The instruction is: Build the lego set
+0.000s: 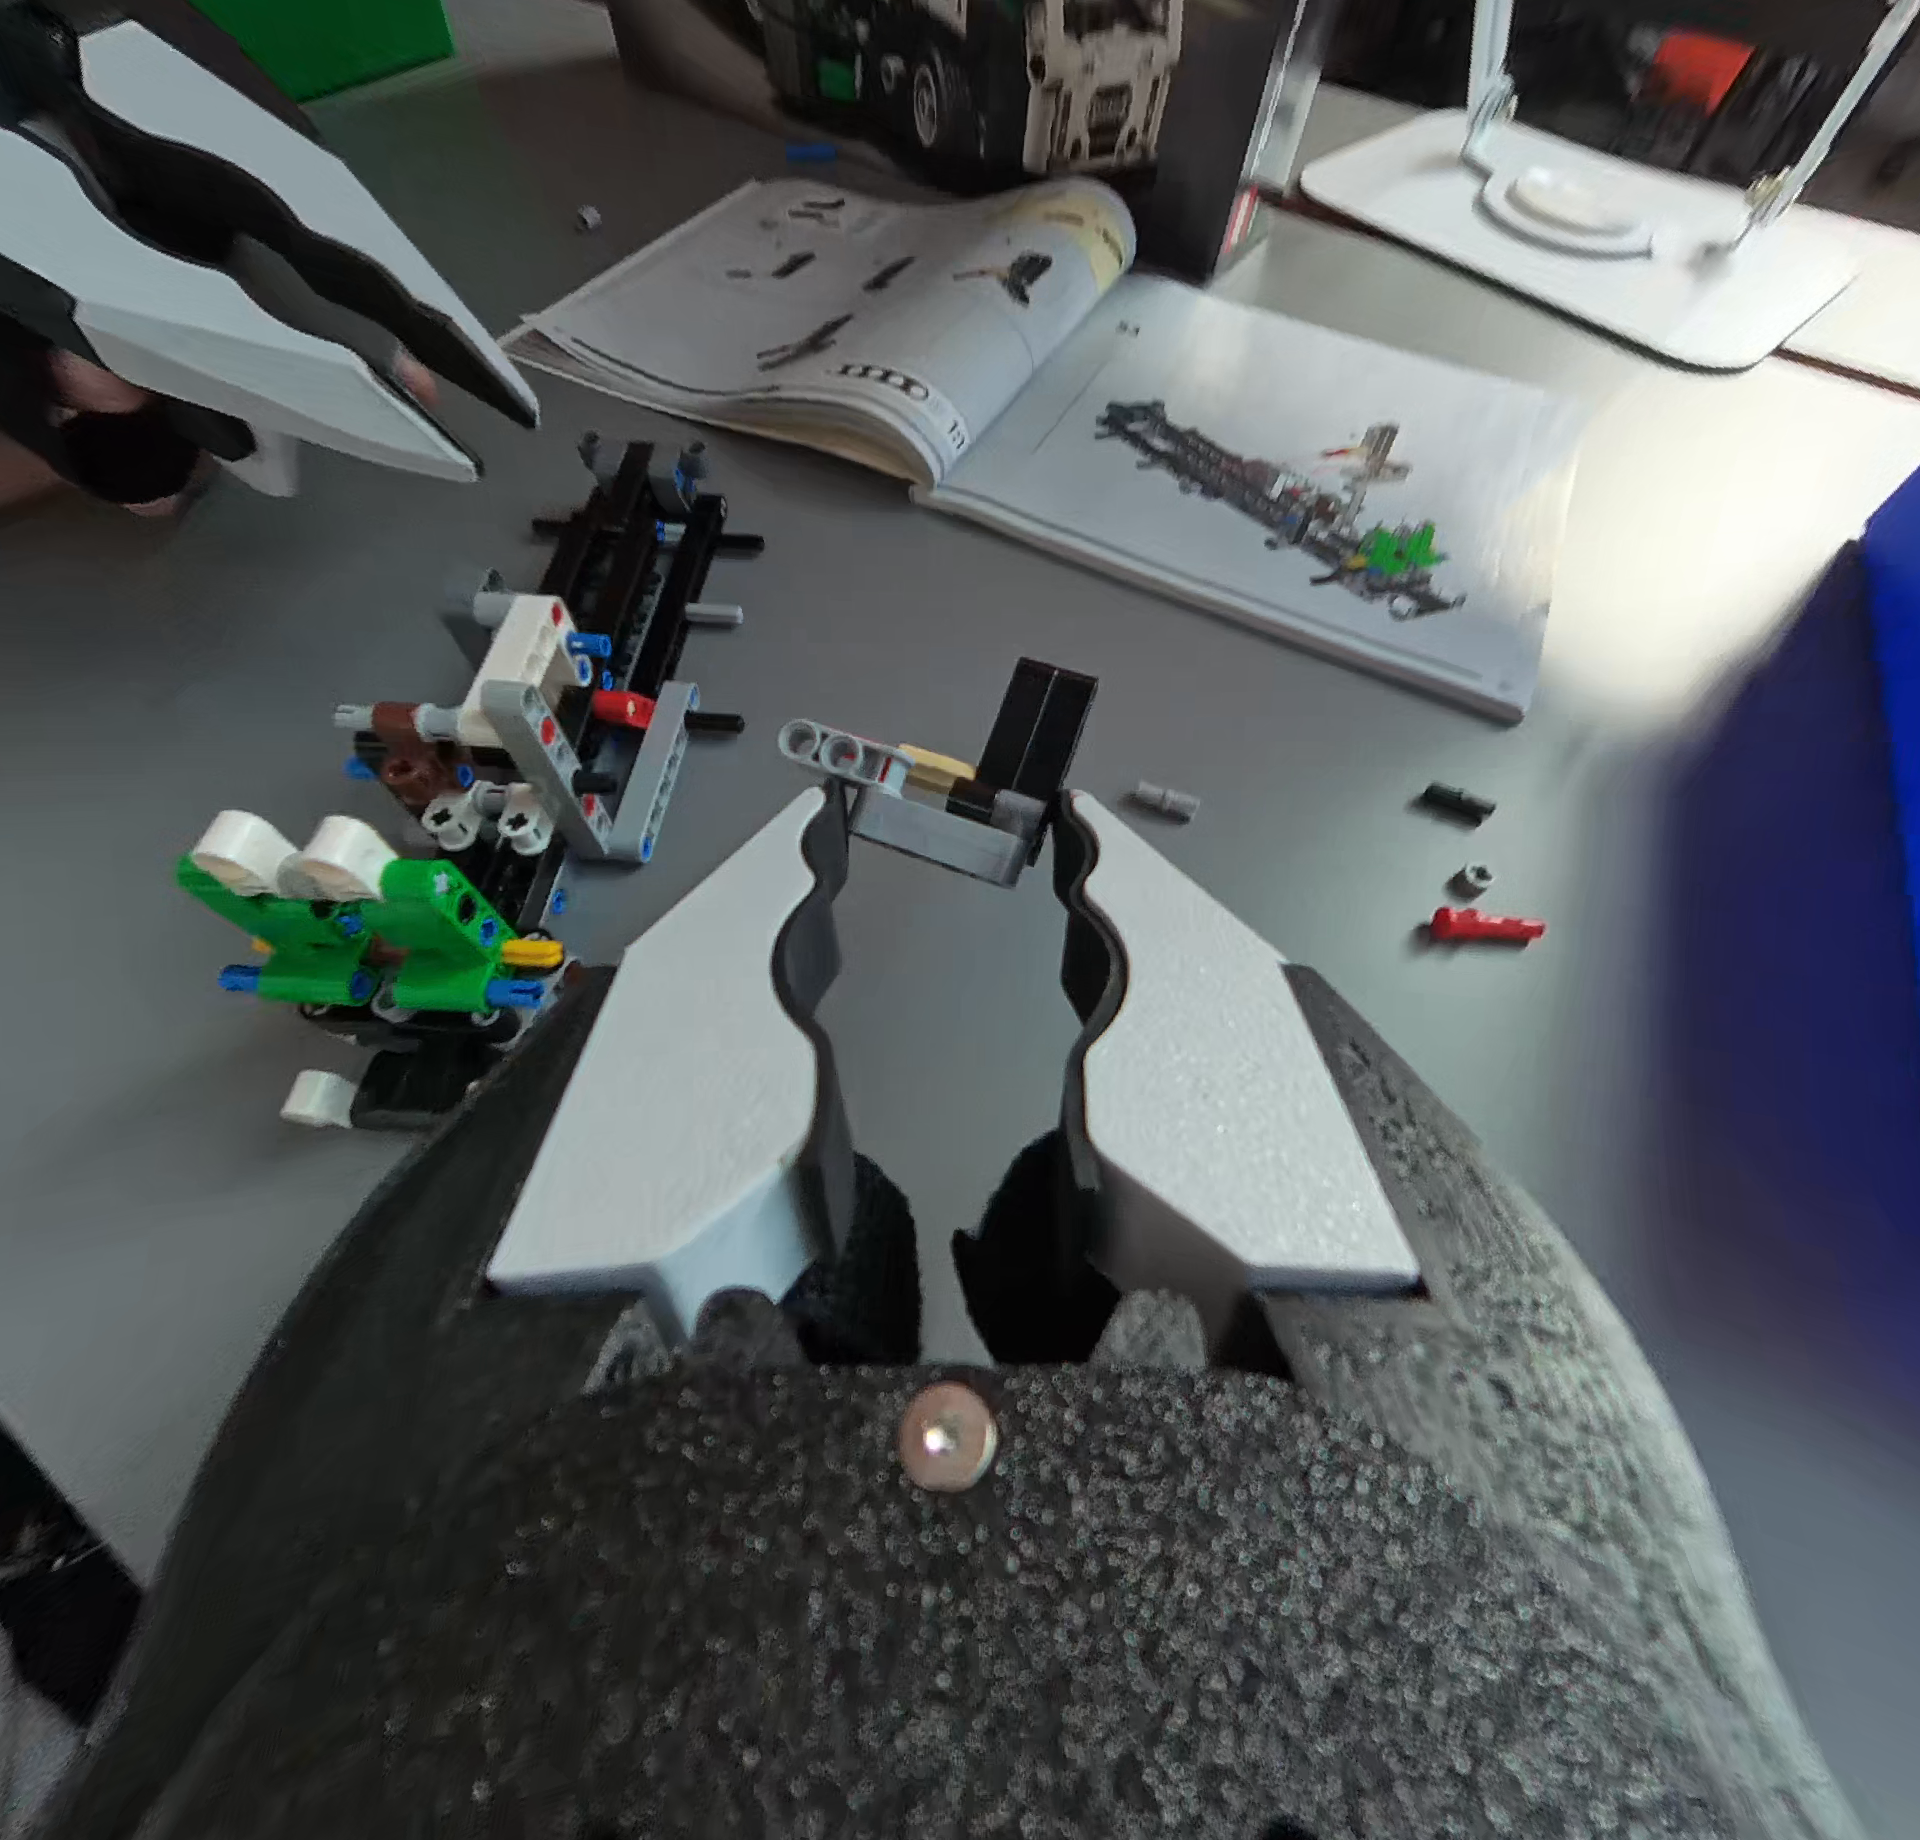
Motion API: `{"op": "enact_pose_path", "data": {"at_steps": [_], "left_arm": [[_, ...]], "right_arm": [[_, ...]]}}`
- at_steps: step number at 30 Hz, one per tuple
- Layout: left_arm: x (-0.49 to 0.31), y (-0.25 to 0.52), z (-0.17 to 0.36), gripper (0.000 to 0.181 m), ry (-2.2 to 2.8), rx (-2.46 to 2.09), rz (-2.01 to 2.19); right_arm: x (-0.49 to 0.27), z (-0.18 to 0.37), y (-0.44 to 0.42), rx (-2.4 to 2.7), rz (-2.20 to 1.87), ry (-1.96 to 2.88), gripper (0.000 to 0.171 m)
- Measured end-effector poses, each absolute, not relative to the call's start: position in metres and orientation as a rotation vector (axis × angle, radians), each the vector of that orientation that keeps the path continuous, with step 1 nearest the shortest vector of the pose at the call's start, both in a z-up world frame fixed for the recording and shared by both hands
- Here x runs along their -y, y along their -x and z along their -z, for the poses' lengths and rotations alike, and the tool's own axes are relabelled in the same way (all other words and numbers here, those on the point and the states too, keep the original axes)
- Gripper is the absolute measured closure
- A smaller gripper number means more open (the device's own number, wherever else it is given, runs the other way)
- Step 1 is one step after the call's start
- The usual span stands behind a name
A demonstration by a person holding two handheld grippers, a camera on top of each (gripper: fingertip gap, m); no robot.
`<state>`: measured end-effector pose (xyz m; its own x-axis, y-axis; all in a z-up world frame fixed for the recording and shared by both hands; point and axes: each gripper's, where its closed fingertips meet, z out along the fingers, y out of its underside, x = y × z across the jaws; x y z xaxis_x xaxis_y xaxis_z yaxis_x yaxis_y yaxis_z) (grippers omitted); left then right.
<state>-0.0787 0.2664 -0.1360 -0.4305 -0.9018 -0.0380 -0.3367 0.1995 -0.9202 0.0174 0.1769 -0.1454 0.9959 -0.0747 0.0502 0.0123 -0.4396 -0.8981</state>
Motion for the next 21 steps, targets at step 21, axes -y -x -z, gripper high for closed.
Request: {"op": "enact_pose_path", "data": {"at_steps": [21], "left_arm": [[-0.268,0.078,0.139,0.164,1.107,-1.873,1.134]], "right_arm": [[-0.212,0.108,-0.04,0.354,0.518,1.762,0.133]]}}
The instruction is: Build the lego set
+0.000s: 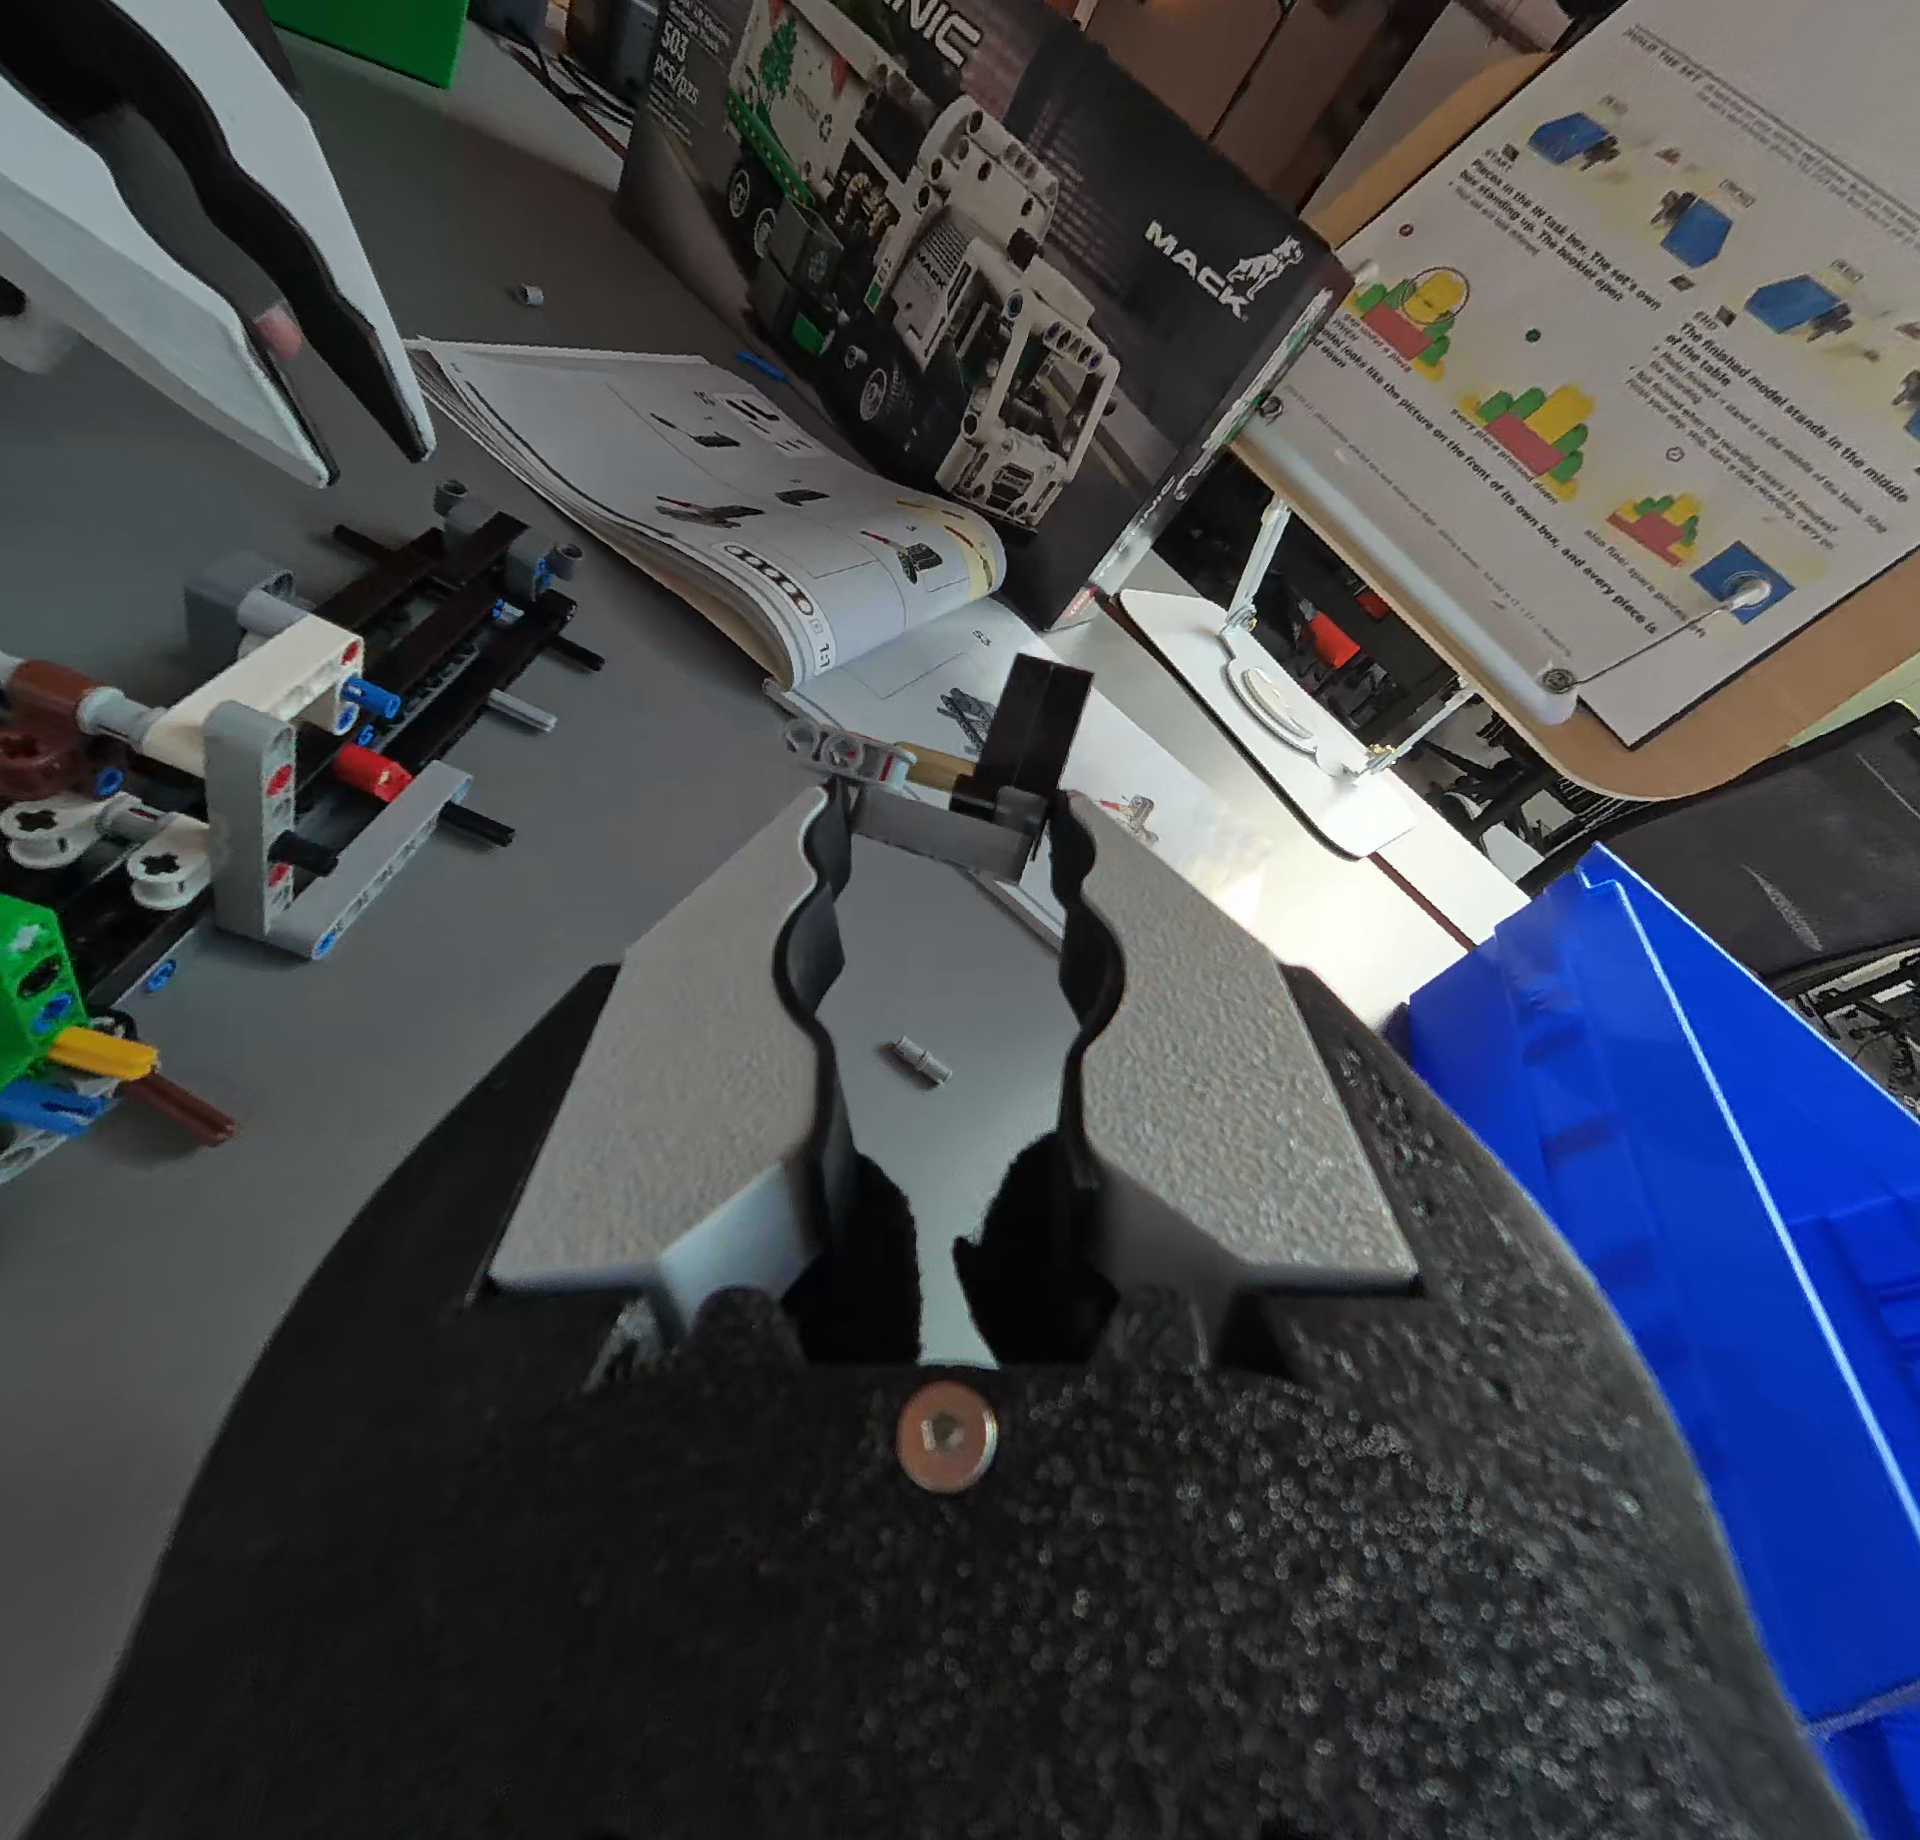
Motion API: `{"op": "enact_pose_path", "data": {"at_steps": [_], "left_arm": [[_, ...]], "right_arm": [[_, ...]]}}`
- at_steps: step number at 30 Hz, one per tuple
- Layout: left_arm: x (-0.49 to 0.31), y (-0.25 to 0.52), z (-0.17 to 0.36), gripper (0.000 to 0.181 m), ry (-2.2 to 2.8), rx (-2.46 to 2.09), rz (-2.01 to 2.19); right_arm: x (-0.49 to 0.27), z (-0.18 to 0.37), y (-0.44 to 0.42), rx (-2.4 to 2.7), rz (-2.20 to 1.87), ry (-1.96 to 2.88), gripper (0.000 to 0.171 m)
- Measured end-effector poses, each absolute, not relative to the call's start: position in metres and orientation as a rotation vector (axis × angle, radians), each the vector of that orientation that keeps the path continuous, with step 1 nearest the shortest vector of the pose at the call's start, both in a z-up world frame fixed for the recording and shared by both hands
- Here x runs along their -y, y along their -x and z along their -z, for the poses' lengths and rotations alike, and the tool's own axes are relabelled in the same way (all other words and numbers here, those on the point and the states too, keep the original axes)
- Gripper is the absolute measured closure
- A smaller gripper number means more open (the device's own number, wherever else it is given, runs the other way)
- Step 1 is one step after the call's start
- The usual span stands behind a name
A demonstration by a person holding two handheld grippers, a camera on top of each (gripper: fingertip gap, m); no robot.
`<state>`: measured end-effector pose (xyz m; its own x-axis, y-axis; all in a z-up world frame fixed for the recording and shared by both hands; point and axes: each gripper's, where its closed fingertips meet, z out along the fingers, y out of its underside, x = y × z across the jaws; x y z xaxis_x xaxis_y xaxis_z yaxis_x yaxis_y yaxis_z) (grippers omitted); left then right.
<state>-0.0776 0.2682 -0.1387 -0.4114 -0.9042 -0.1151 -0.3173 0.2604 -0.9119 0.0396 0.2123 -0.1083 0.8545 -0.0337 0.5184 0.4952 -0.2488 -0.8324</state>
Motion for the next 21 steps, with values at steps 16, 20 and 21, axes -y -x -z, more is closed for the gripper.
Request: {"op": "enact_pose_path", "data": {"at_steps": [16,20,21], "left_arm": [[-0.27,0.076,0.141,0.165,1.12,-1.872,1.117],[-0.259,0.066,0.126,0.164,1.169,-1.835,1.248],[-0.251,0.064,0.12,0.162,1.191,-1.848,1.296]], "right_arm": [[-0.214,0.111,-0.04,0.388,0.55,1.758,0.134],[-0.213,0.092,-0.02,0.413,0.494,1.649,0.134],[-0.211,0.085,-0.012,0.422,0.472,1.604,0.134]]}}
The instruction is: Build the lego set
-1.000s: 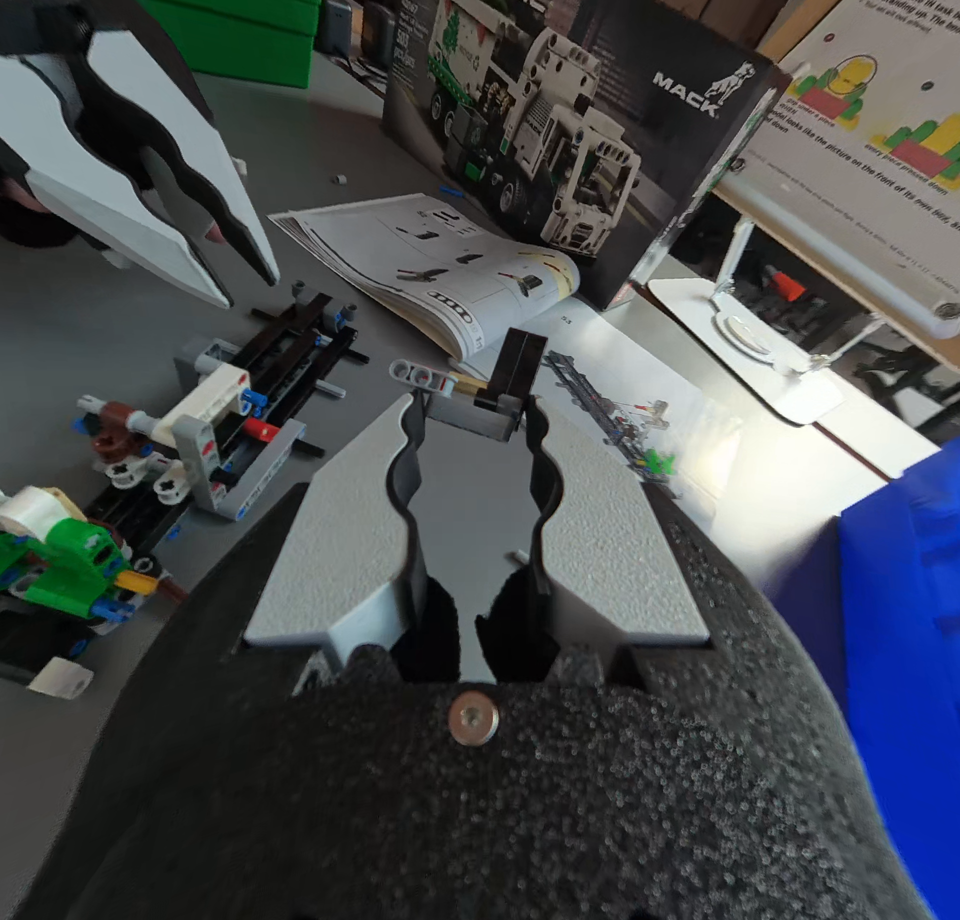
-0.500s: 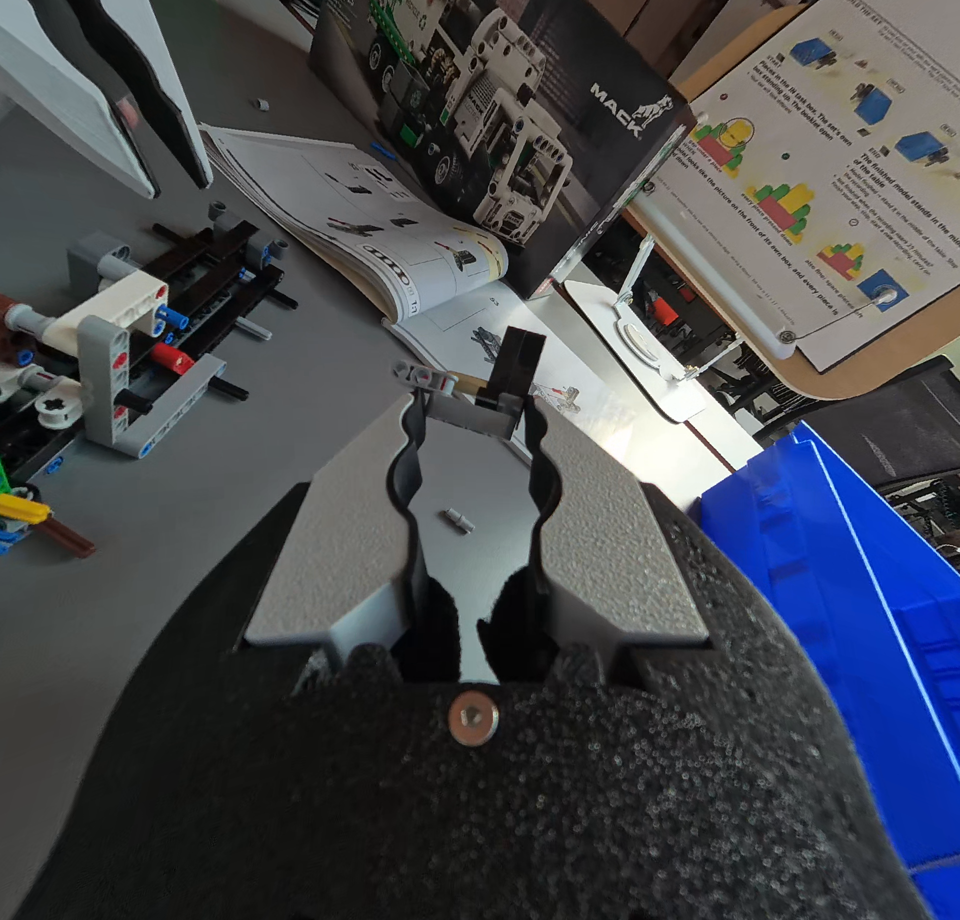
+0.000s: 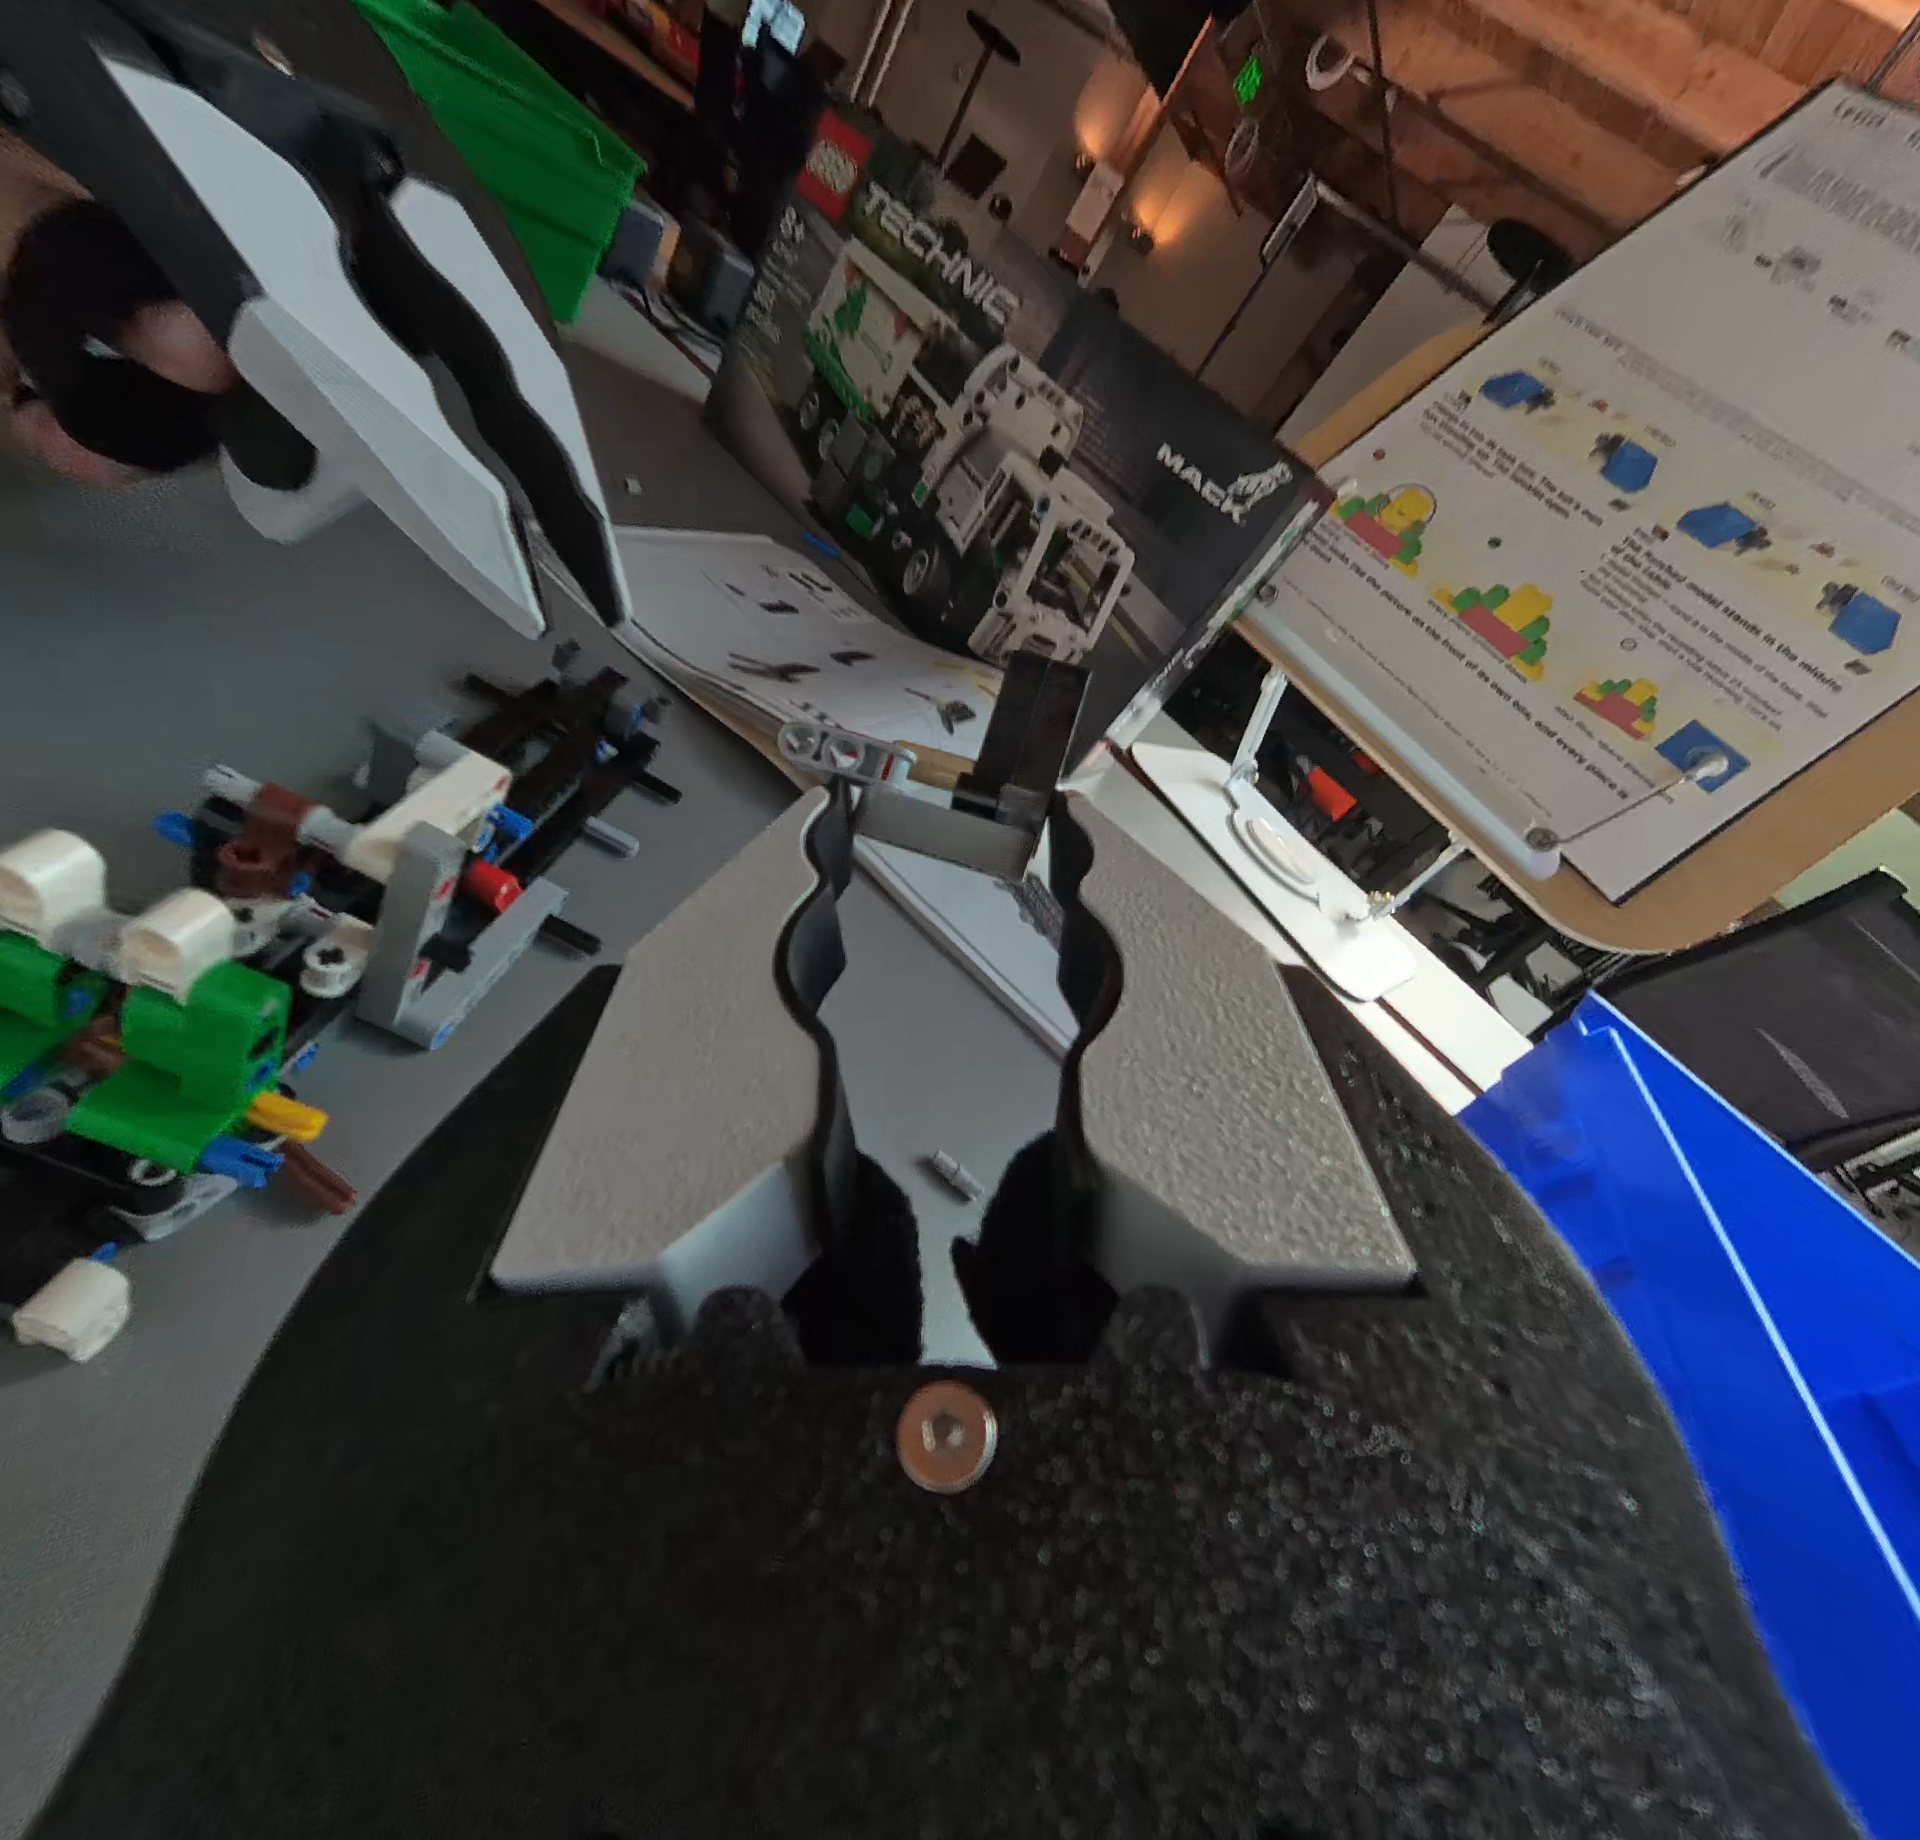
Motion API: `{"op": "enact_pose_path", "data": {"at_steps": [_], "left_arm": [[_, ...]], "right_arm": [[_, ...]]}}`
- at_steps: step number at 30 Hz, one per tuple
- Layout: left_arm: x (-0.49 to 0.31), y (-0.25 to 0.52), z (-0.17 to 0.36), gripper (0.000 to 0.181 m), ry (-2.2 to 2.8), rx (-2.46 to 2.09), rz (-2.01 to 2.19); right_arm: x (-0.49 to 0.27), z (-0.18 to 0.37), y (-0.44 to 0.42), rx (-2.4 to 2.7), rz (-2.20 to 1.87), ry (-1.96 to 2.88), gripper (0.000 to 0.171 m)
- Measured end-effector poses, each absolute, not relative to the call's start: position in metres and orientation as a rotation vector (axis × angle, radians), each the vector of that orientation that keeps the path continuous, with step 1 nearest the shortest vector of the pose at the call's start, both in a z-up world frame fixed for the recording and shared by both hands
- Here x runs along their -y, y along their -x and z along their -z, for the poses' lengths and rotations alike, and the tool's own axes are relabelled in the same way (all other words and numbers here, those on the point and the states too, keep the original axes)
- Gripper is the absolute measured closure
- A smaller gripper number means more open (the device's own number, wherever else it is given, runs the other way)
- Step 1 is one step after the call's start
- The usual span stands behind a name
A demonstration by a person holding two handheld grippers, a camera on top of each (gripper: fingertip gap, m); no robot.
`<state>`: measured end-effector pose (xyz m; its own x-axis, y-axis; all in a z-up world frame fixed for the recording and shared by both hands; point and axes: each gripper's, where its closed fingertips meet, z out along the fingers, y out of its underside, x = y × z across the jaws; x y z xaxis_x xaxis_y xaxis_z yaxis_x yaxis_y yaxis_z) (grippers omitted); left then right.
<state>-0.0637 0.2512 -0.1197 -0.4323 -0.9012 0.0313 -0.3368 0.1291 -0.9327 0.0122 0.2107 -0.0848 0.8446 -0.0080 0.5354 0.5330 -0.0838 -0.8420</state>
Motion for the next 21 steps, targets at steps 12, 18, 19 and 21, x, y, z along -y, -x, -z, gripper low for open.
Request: {"op": "enact_pose_path", "data": {"at_steps": [12,18,19,21], "left_arm": [[-0.198,0.049,0.077,0.168,1.156,-1.903,1.537],[-0.196,0.049,0.074,0.172,1.166,-1.885,1.647],[-0.196,0.049,0.073,0.172,1.165,-1.881,1.665],[-0.195,0.051,0.07,0.17,1.163,-1.866,1.727]], "right_arm": [[-0.195,0.052,0.033,0.531,0.538,1.357,0.135],[-0.197,0.053,0.03,0.527,0.559,1.361,0.135],[-0.197,0.053,0.03,0.529,0.566,1.358,0.135],[-0.199,0.055,0.026,0.52,0.6,1.371,0.135]]}}
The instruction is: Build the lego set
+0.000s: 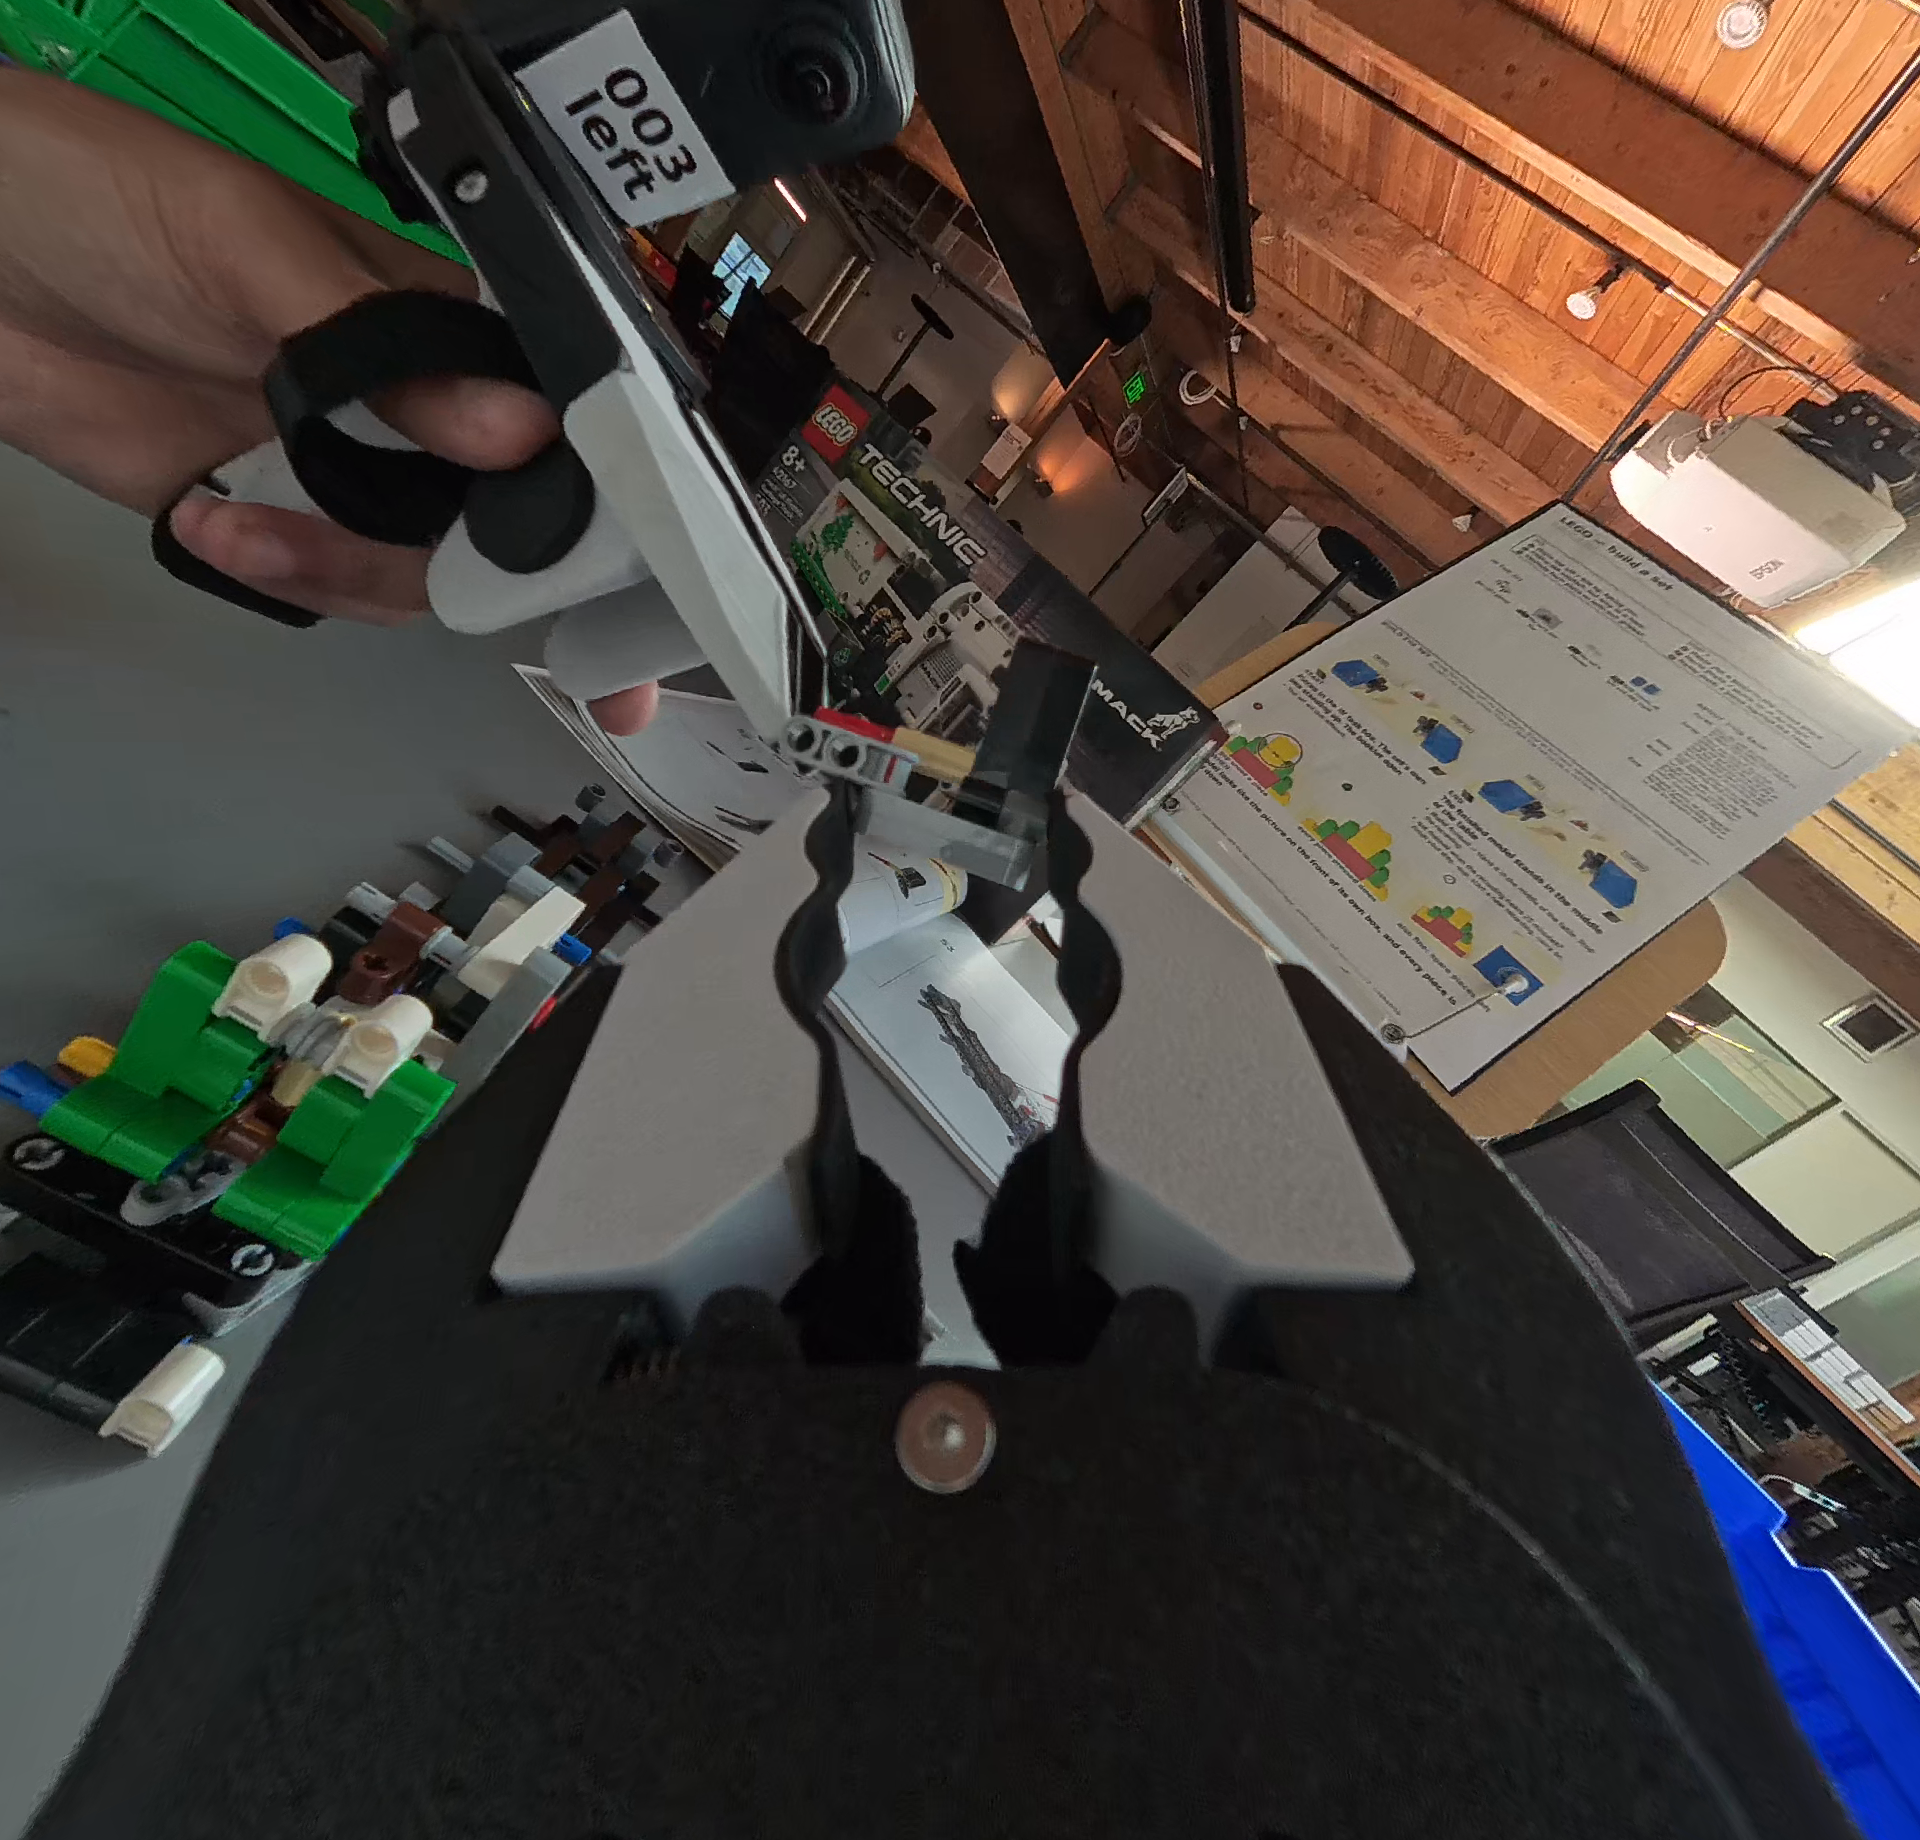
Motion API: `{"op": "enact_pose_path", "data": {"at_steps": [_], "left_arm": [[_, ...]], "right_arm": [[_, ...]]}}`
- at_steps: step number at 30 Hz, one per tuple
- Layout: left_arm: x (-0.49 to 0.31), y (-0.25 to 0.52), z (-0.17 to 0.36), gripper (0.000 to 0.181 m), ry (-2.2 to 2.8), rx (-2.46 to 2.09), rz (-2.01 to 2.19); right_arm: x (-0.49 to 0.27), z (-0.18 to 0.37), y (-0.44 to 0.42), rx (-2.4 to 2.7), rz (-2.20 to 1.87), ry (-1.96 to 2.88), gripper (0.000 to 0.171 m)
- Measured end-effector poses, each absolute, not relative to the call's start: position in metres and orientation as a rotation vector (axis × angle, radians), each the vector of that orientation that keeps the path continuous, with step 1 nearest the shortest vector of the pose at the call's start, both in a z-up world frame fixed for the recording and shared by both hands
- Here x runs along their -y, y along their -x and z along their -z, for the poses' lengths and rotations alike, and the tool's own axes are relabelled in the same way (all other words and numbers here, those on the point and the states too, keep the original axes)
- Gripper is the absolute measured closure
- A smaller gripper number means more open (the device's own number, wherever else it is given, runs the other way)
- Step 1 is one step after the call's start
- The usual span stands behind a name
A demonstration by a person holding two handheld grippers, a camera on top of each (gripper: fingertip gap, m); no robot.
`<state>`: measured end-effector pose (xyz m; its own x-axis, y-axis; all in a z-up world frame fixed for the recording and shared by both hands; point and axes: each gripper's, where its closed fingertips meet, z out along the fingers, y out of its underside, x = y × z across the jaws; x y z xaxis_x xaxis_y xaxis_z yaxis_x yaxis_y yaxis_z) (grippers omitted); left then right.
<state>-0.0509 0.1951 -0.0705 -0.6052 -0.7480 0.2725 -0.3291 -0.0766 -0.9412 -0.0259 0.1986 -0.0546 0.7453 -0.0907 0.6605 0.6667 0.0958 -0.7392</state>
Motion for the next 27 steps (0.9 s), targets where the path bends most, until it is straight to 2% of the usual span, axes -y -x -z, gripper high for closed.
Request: {"op": "enact_pose_path", "data": {"at_steps": [5,7,11,16,27], "left_arm": [[-0.204,0.049,0.076,0.167,1.207,-1.837,1.752],[-0.204,0.049,0.08,0.178,1.213,-1.857,1.742],[-0.212,0.046,0.083,0.178,1.209,-1.853,1.639],[-0.231,0.046,0.093,0.178,1.228,-1.872,1.511],[-0.246,0.056,0.107,0.178,1.101,-1.919,1.166]], "right_arm": [[-0.202,0.061,0.032,0.56,0.605,1.387,0.135],[-0.205,0.064,0.032,0.566,0.608,1.398,0.135],[-0.214,0.076,0.025,0.5,0.548,1.495,0.134],[-0.213,0.088,0.033,0.481,0.183,1.633,0.124],[-0.243,0.082,0.025,0.77,-0.506,1.838,0.134]]}}
